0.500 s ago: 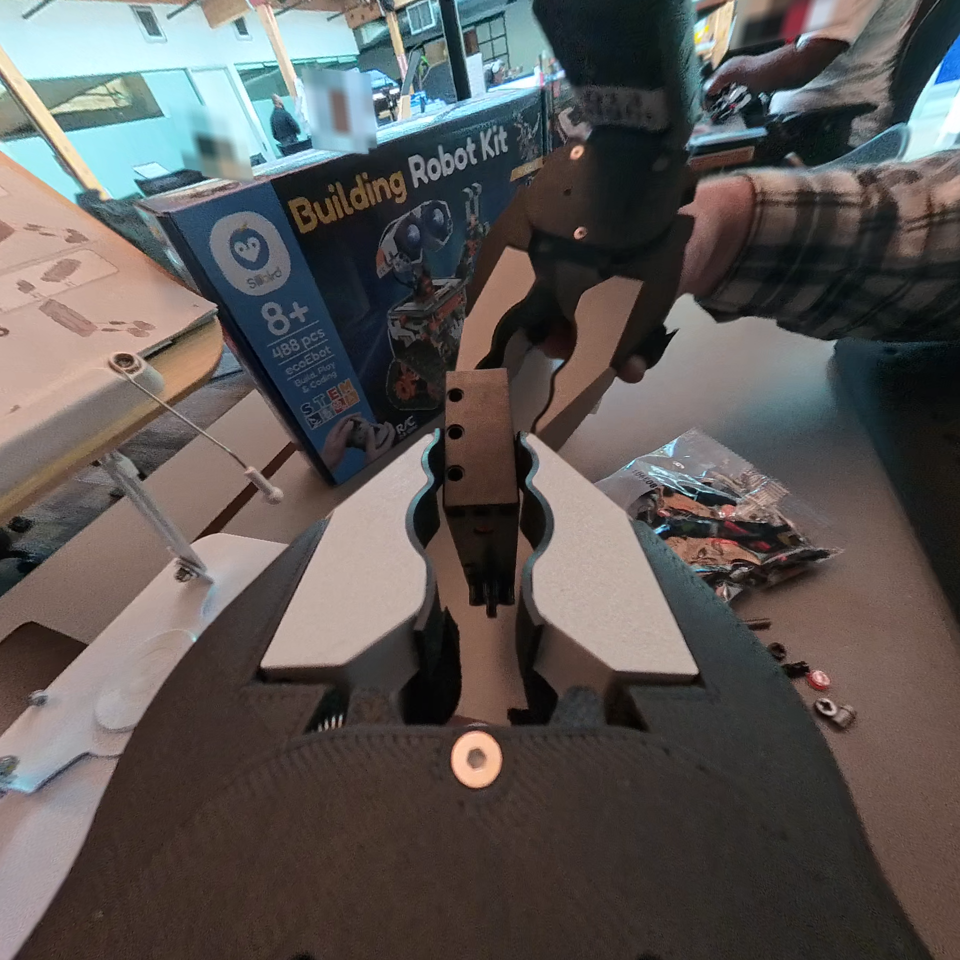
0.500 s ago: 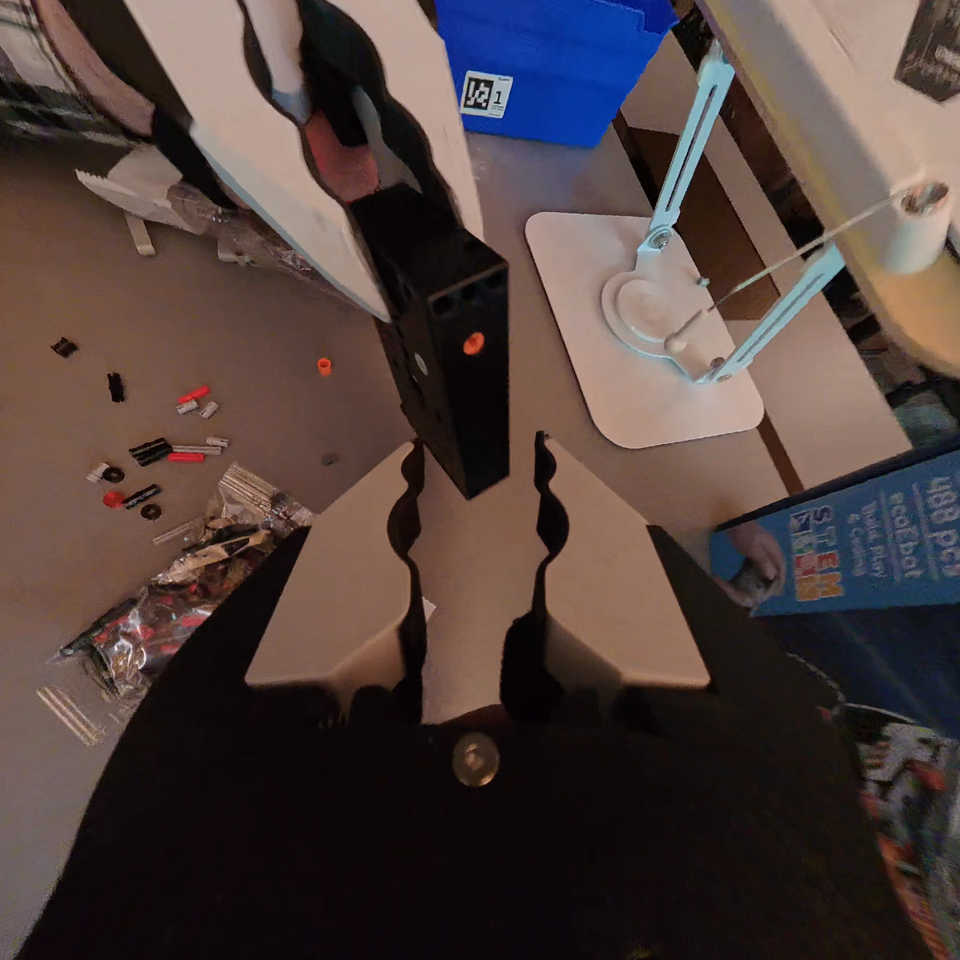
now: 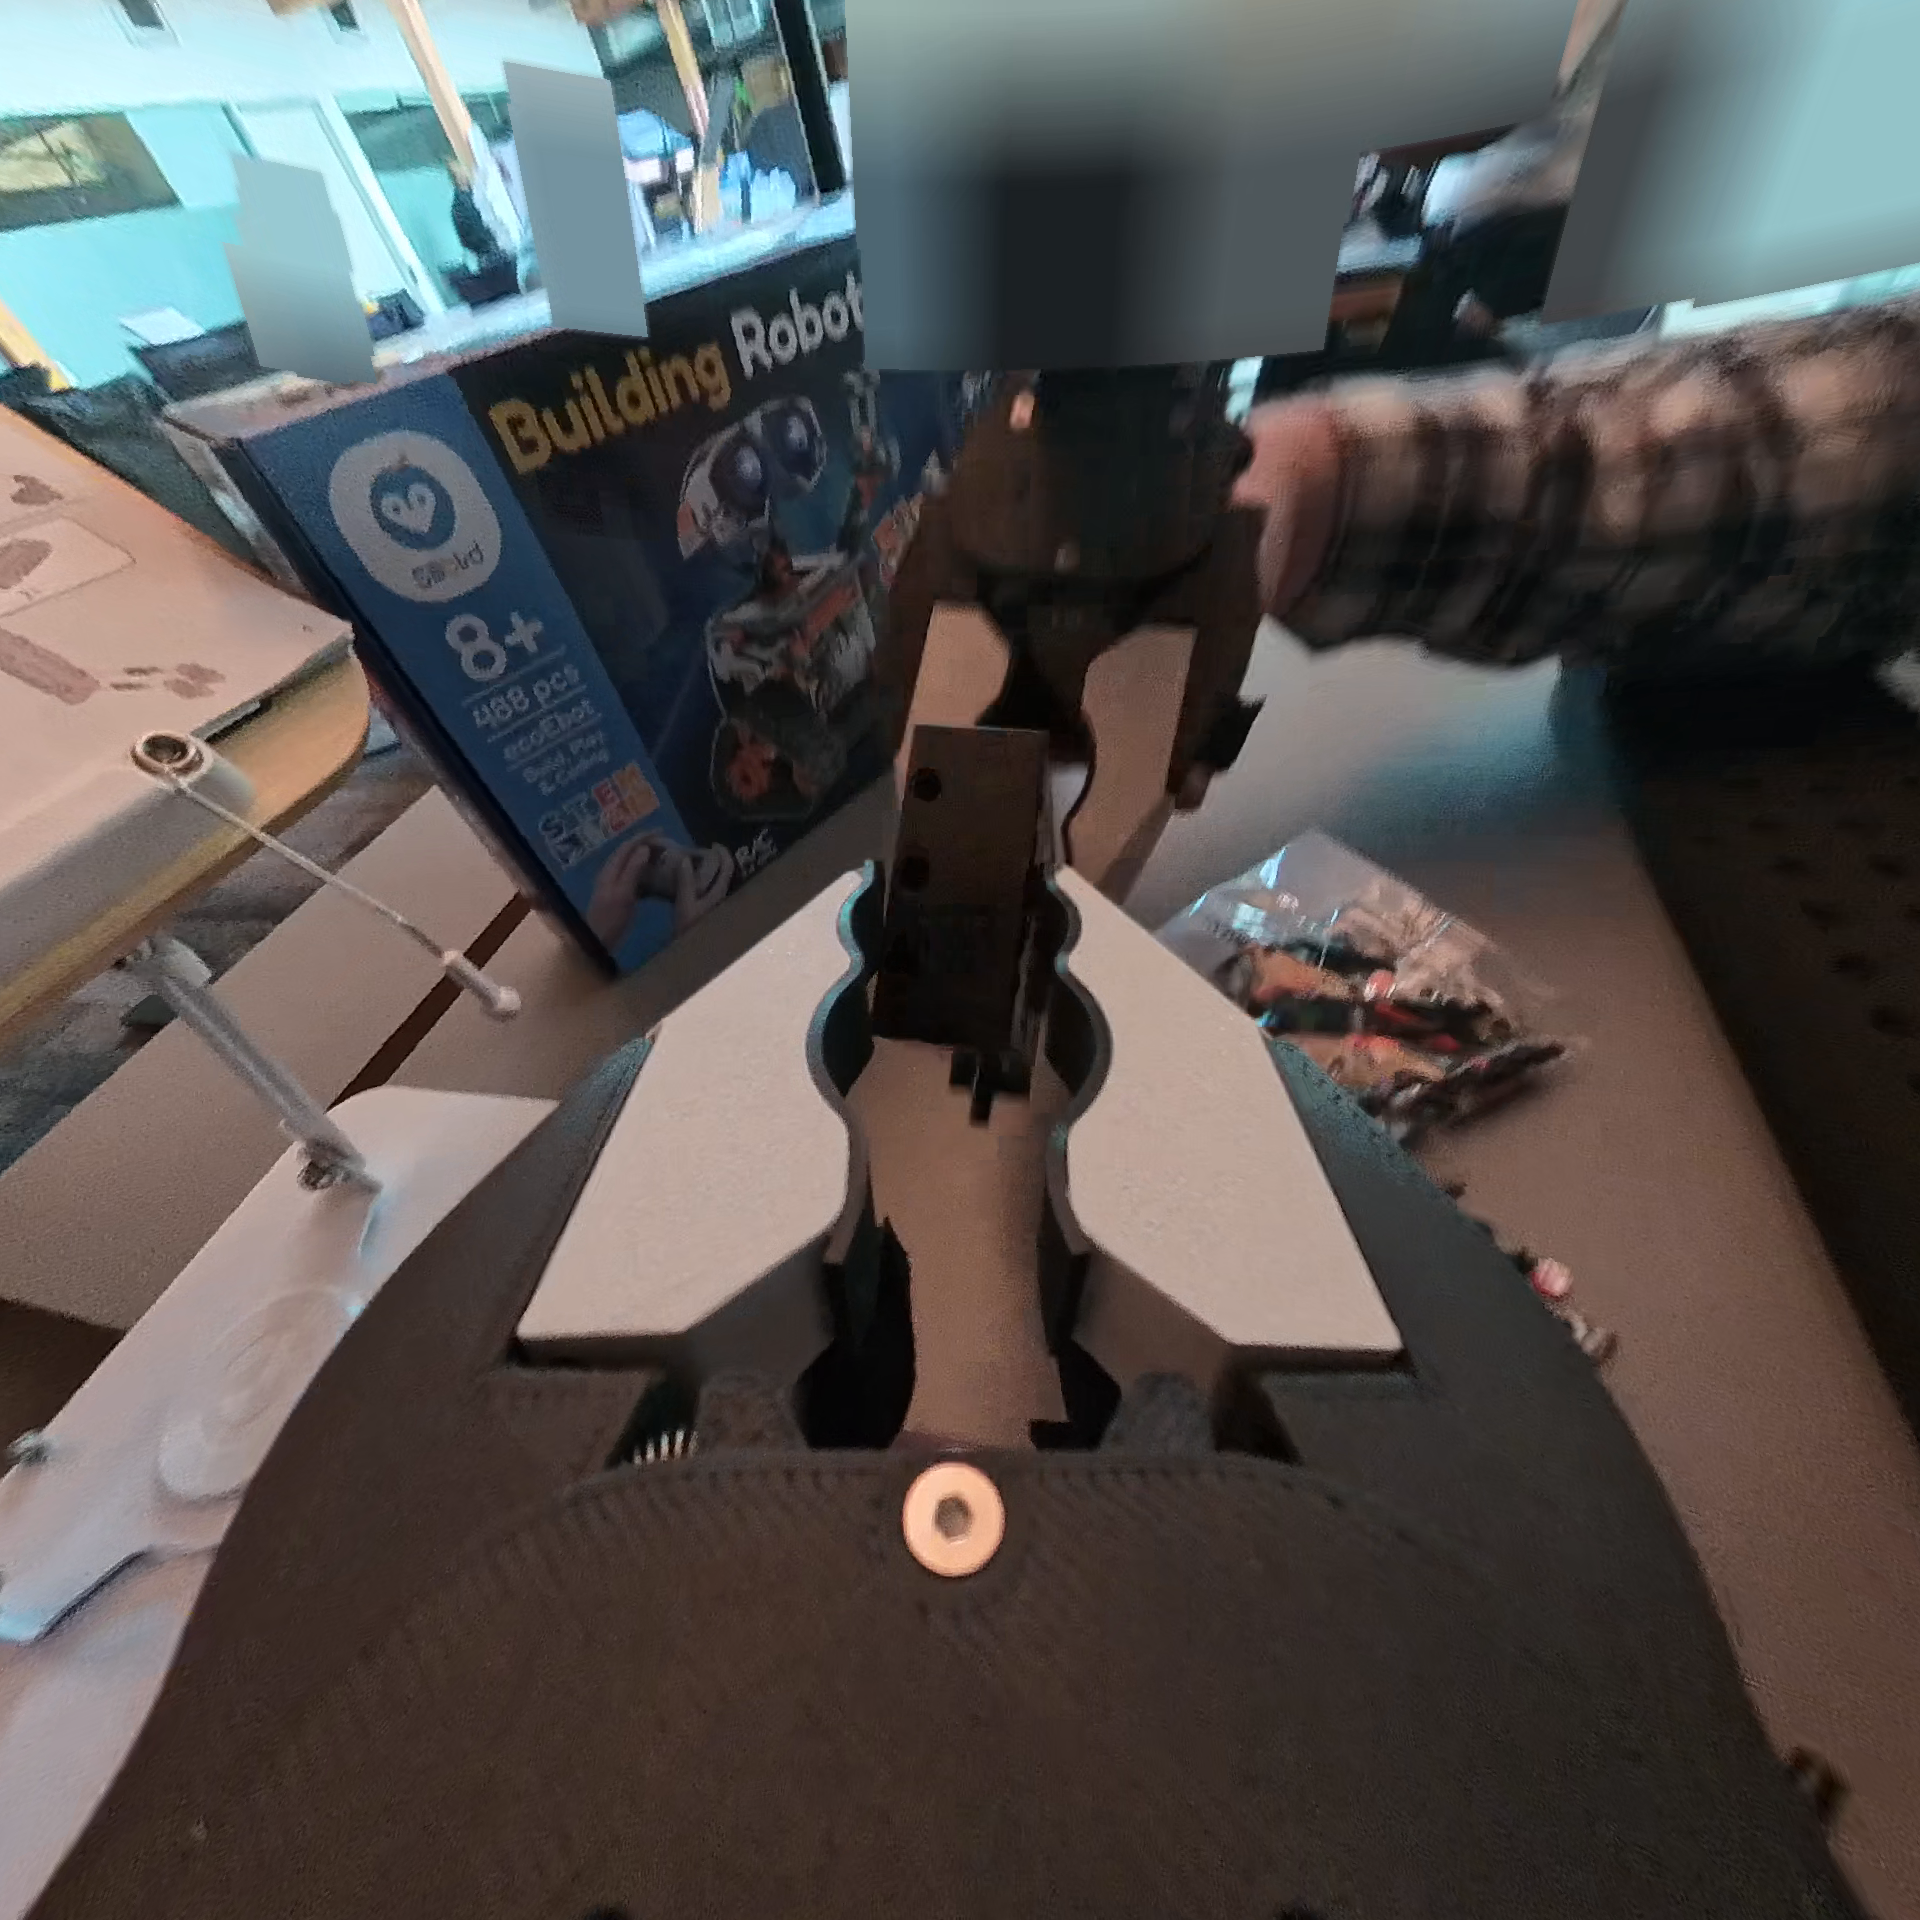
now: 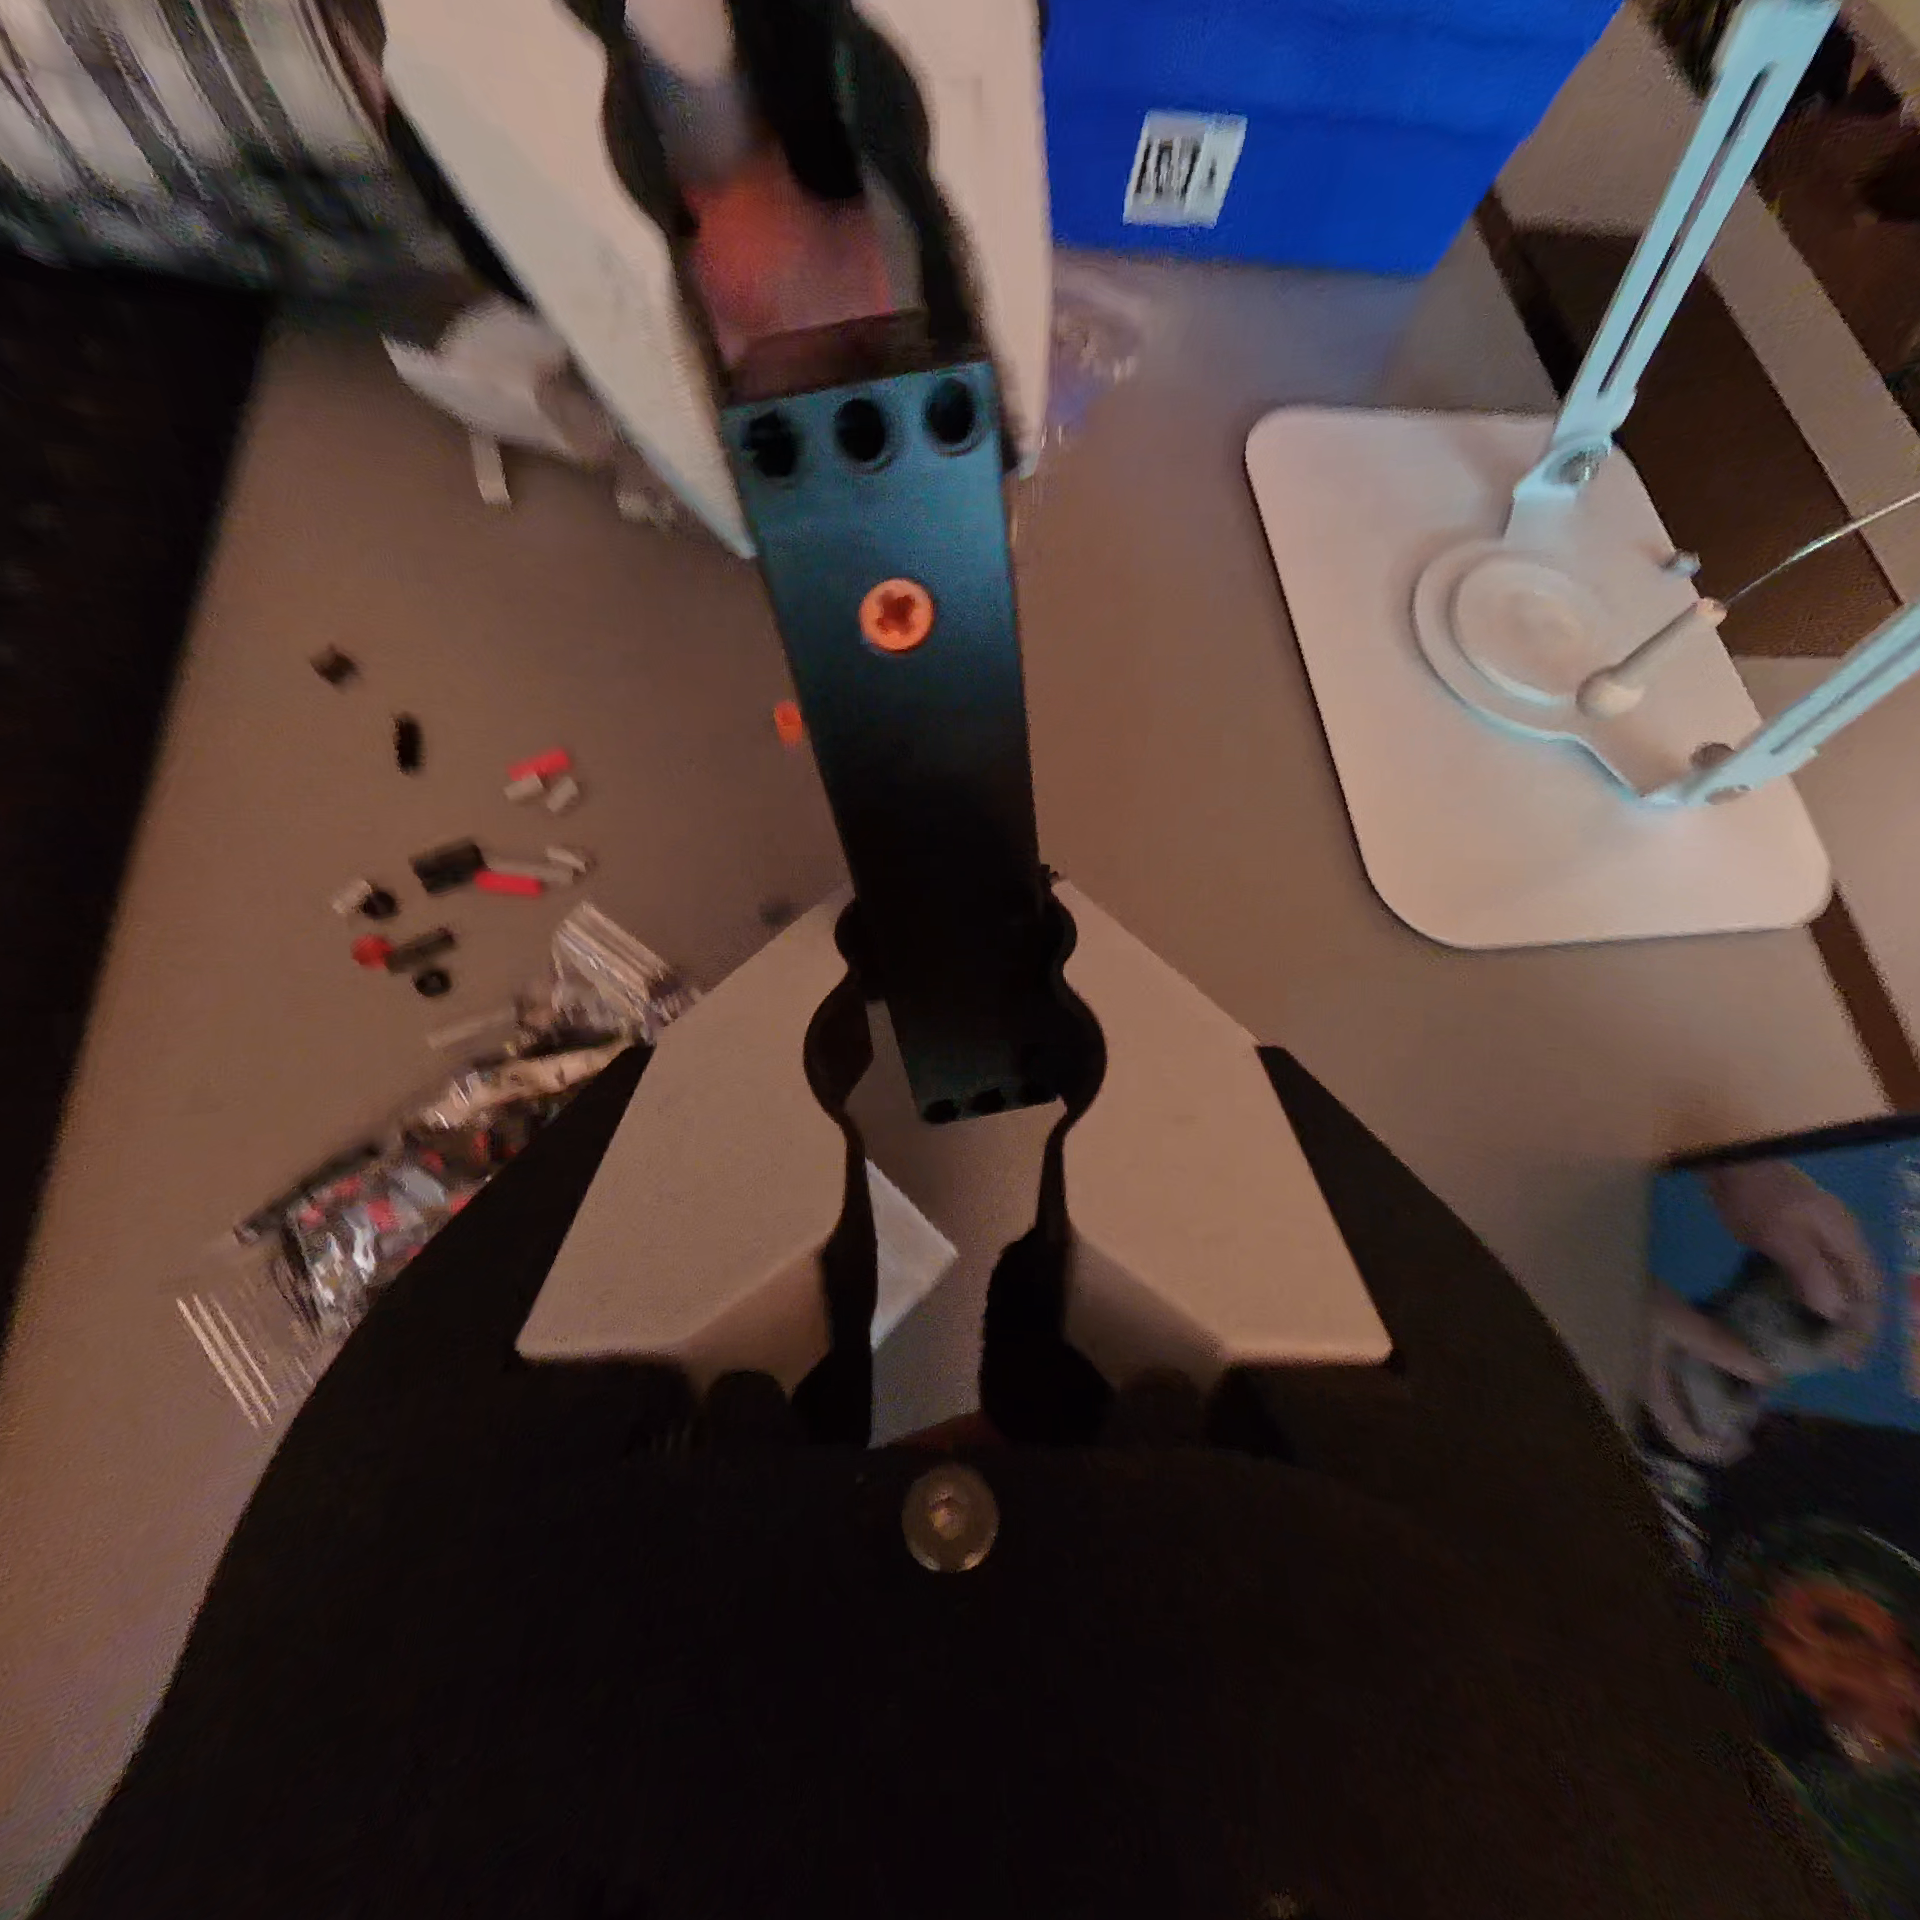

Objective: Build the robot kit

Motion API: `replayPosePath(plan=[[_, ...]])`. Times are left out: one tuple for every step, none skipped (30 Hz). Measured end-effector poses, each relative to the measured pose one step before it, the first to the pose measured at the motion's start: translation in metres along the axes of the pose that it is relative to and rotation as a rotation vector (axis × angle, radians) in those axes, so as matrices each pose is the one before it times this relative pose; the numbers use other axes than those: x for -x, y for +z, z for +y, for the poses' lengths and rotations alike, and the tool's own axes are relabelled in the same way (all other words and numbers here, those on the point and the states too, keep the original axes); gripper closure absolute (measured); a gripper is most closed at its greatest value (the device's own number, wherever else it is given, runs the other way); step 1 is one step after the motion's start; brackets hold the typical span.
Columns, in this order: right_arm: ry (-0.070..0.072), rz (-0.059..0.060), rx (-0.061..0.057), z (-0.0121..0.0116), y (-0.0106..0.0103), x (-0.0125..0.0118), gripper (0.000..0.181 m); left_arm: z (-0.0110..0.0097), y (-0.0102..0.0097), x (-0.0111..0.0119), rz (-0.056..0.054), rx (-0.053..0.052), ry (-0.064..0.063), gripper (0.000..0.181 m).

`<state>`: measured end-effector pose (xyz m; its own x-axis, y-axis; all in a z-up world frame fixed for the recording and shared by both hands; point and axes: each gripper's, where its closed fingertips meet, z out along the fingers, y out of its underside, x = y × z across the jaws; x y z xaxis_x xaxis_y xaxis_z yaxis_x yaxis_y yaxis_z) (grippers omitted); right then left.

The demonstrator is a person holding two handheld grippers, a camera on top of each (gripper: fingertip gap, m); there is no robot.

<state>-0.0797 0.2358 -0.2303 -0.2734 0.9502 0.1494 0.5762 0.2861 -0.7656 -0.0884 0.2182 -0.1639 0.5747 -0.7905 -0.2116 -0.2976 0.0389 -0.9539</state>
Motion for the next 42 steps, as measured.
replayPosePath(plan=[[-0.042, 0.0413, 0.0811, 0.00463, -0.00199, -0.00349, 0.156, 0.00635, -0.0015, 0.00186, -0.0106, 0.0453, 0.018, 0.155], [-0.038, 0.0296, 0.0739, 0.00304, -0.00268, -0.00266, 0.157, 0.00537, -0.00144, 0.00147, -0.0067, 0.0399, 0.011, 0.149], [-0.0321, 0.0169, 0.0527, 0.00021, -0.00288, -0.00179, 0.157, 0.00555, -0.00098, 0.00265, -0.0183, 0.0435, 0.0209, 0.14], [-0.0308, 0.0191, 0.043, -0.00094, -0.00225, -0.00293, 0.157, 0.00467, -0.00085, 0.00177, -0.0199, 0.0362, 0.0344, 0.138], [-0.0389, 0.0274, 0.0528, 0.00049, -0.00137, -0.00417, 0.158, 0.00379, -0.0009, -0.00094, -0.0027, 0.0283, 0.0268, 0.14], [-0.0514, 0.032, 0.0571, 0.00123, -0.00044, -0.00423, 0.157, 0.0046, -0.0008, -0.00062, -0.0033, 0.0322, 0.0183, 0.14], [-0.0514, 0.0193, 0.0502, 0.00066, 0.00036, -0.0019, 0.157, 0.00474, -0.00085, -0.00215, 0.0089, 0.0301, 0.0109, 0.138], [-0.0419, 0.0014, 0.0406, -0.00017, 0.00145, 0.00065, 0.157, 0.00285, -0.00199, -0.00261, 0.0203, 0.0161, -0.0034, 0.137], [-0.0323, -0.0052, 0.0311, -0.0007, 0.00225, 0.00138, 0.157, 0.00108, -0.0029, 0.00044, 0.0055, 0.0047, -0.0077, 0.135], [-0.0224, -0.0111, 0.0215, -0.00131, 0.00257, 0.00218, 0.157, 0.00134, -0.00295, -0.00168, 0.0172, 0.0091, -0.0035, 0.131], [-0.0124, -0.0194, 0.014, -0.00208, 0.00237, 0.00298, 0.157, -0.00091, -0.00243, -0.00338, 0.0198, -0.0024, -0.0009, 0.126], [-0.0098, -0.0228, 0.0073, -0.00292, 0.00218, 0.00333, 0.157, -0.00193, -0.00091, -0.00245, 0.0092, -0.0074, -0.0027, 0.126], [-0.0077, -0.0198, 0.0006, -0.00343, 0.00198, 0.00246, 0.157, 0.00136, 0.00168, -0.00259, 0.0058, 0.0128, 0.0043, 0.126], [0.005, -0.0237, -0.0037, -0.00343, 0.00214, 0.00208, 0.157, 0.00462, 0.00414, -0.00226, -0.0024, 0.0312, 0.0169, 0.125], [0.0081, -0.0258, -0.0075, -0.00345, 0.00184, 0.00192, 0.157, 0.00398, 0.00498, -0.00115, -0.0077, 0.0247, 0.0137, 0.125], [-0.0002, -0.0113, -0.0077, -0.00309, 0.00193, -0.00001, 0.157, 0.00287, 0.00497, -0.00162, 0.0022, 0.0137, -0.0045, 0.127], [-0.0024, -0.0018, -0.0011, -0.00202, 0.00183, -0.00084, 0.157, 0.0045, 0.00472, -0.00097, 0.0027, 0.021, -0.0069, 0.13], [-0.0031, -0.0044, 0.0057, -0.00093, 0.00206, -0.00018, 0.157, 0.00558, 0.004, 0.00046, -0.0078, 0.0252, 0.0078, 0.138], [-0.005, -0.0045, 0.0018, -0.00088, 0.00217, 0.00025, 0.157, 0.00424, 0.00279, 0.00311, -0.0258, 0.0149, 0.0074, 0.153], [-0.0001, -0.0037, -0.0071, -0.00124, 0.00204, 0.00011, 0.157, 0.00326, 0.00182, 0.00406, -0.0238, 0.0092, -0.005, 0.161], [0.007, -0.0049, -0.0123, -0.00071, 0.00172, -0.00006, 0.157, 0.00235, 0.00092, 0.00067, 0.0026, 0.0049, -0.011, 0.161], [0.0101, -0.0083, -0.02, -0.00065, 0.00092, 0.0, 0.157, 0.00008, -0.00043, 0.00023, 0.0044, -0.0073, -0.0032, 0.161], [0.014, -0.0049, -0.0283, -0.00106, 0.0003, -0.00055, 0.157, -0.00023, -0.00067, 0.00002, 0.0032, -0.0041, 0.0021, 0.166], [0.0199, 0.0066, -0.0311, -0.00083, -0.00005, -0.00246, 0.156, -0.00041, -0.0001, -0.00012, 0.0005, -0.0018, -0.003, 0.181], [0.0219, 0.0085, -0.0301, -0.00018, -0.0009, -0.00267, 0.156, 0.00178, 0.00107, 0.0042, -0.0225, 0.0105, -0.0085, 0.181], [0.0195, -0.0082, -0.027, 0.00069, -0.00131, 0.00052, 0.156, 0.00226, 0.00173, 0.00094, -0.0014, 0.0109, -0.008, 0.181], [0.0131, -0.0169, -0.0248, 0.00142, -0.00111, 0.00271, 0.157, -0.00016, 0.00132, -0.00168, 0.0105, -0.0058, 0.0008, 0.181], [0.0142, -0.0104, -0.0201, 0.00226, -0.00045, 0.00204, 0.157, -0.00036, 0.00093, 0.00118, -0.0086, -0.0017, -0.0034, 0.181], [0.0191, -0.0081, -0.0177, 0.00281, -0.00052, 0.00135, 0.157, -0.0002, 0.00104, 0.00374, -0.0242, 0.0012, 0.0013, 0.177], [0.02, -0.0105, -0.0226, 0.00256, -0.00077, 0.00114, 0.157, -0.00265, 0.00041, 0.00205, -0.0102, -0.0111, -0.0024, 0.159], [0.0253, -0.0142, -0.0278, 0.00201, -0.0006, 0.00095, 0.157, -0.00304, 0.00066, 0.00004, 0.007, -0.0096, -0.0102, 0.139], [0.0306, -0.0146, -0.0284, 0.00205, 0.00024, 0.00043, 0.157, -0.00097, 0.00211, -0.00123, 0.0138, 0.0065, -0.01, 0.13], [0.0276, -0.0124, -0.0256, 0.00231, 0.00075, 0.00002, 0.157, 0.00108, 0.00359, -0.00329, 0.0223, 0.0182, -0.0043, 0.124], [0.0172, -0.0107, -0.019, 0.00304, 0.00131, 0.00016, 0.157, 0.00153, 0.00454, -0.00161, 0.0072, 0.0179, 0.003, 0.123], [0.0069, -0.0063, -0.0153, 0.00284, 0.00193, 0.00029, 0.157, 0.00225, 0.0052, -0.00136, 0.002, 0.0181, 0.0048, 0.127], [0.0064, -0.0037, -0.0089, 0.00323, 0.00238, 0.00026, 0.157, 0.00468, 0.00575, -0.0003, -0.0038, 0.0316, -0.0021, 0.139], [0.0116, 0.0004, -0.0107, 0.00186, 0.00151, -0.00052, 0.157, 0.00511, 0.00566, -0.00162, 0.0035, 0.0316, 0.0015, 0.149], [0.0112, 0.0056, -0.0129, 0.00008, -0.00027, -0.00148, 0.157, 0.00073, 0.00341, -0.00007, -0.008, 0.003, 0.0022, 0.149], [0.0053, 0.0086, -0.0011, 0.00113, -0.00087, -0.00161, 0.157, -0.00107, 0.00066, 0.0001, -0.0007, -0.005, -0.0025, 0.15], [0.0039, 0.0172, 0.0045, 0.0015, -0.00128, -0.00242, 0.156, -0.00027, -0.00081, -0.00043, 0.0097, 0.0033, -0.0056, 0.152], [0.0061, 0.023, 0.0102, 0.00211, -0.00188, -0.00335, 0.153, 0.00038, -0.00103, 0.00042, 0.004, 0.005, -0.0016, 0.153], [0.0032, 0.0198, 0.0098, 0.00239, -0.00282, -0.0027, 0.149, 0.00096, -0.00059, 0.00113, -0.0019, 0.0039, -0.0096, 0.154]])
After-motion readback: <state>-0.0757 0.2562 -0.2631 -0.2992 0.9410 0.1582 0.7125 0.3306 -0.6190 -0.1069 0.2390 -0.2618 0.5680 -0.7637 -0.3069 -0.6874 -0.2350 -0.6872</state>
